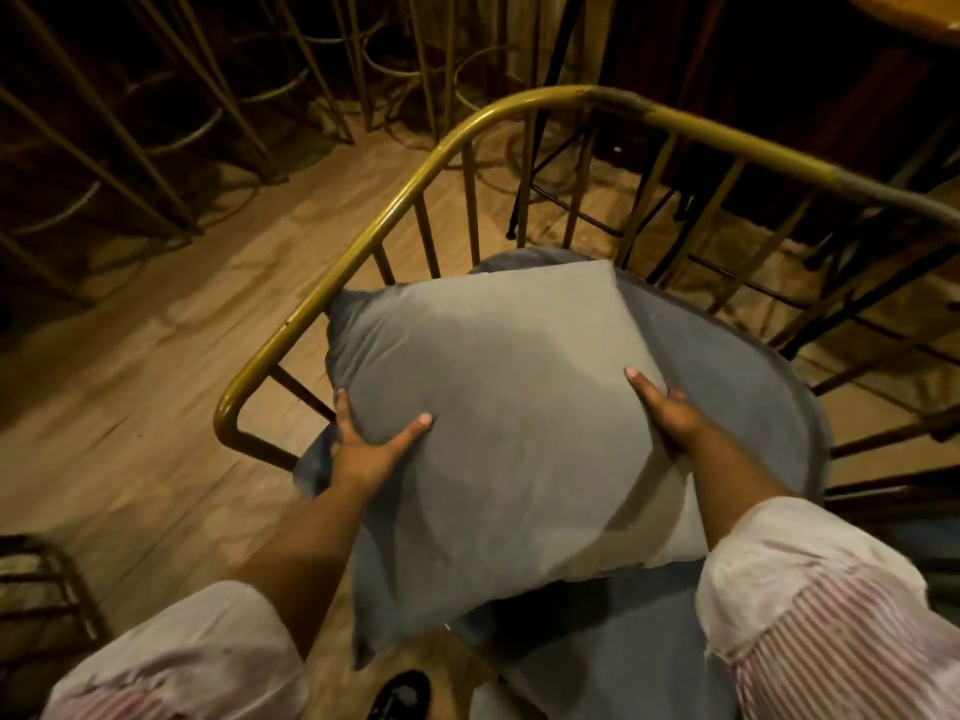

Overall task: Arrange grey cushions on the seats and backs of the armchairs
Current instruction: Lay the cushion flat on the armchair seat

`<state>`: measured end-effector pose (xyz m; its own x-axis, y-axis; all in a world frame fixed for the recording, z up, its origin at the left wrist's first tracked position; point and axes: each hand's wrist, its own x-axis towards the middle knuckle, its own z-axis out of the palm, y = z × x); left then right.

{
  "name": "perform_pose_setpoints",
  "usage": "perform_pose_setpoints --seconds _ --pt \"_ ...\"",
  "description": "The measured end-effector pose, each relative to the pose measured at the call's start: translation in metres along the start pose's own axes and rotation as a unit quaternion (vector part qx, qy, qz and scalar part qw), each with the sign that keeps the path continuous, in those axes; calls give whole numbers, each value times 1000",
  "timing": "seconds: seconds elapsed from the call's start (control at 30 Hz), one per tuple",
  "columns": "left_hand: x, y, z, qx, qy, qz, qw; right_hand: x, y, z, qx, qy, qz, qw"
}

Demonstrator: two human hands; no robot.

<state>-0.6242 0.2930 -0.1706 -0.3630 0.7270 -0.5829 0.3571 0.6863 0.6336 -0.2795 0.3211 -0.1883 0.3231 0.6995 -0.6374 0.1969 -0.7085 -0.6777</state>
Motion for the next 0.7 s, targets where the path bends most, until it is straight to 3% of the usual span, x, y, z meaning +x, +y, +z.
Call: perform_pose_setpoints --seconds 0.3,0.57,0.7 --pt "-20 5 -1 -18 -13 82 996 -58 17 -8 105 41 7 994" --pt "-32 49 -3 80 -149 211 963 -160 95 -24 211 134 56 967" --pt "-23 52 8 112 -232 210 943 -196 129 -1 241 159 80 954"
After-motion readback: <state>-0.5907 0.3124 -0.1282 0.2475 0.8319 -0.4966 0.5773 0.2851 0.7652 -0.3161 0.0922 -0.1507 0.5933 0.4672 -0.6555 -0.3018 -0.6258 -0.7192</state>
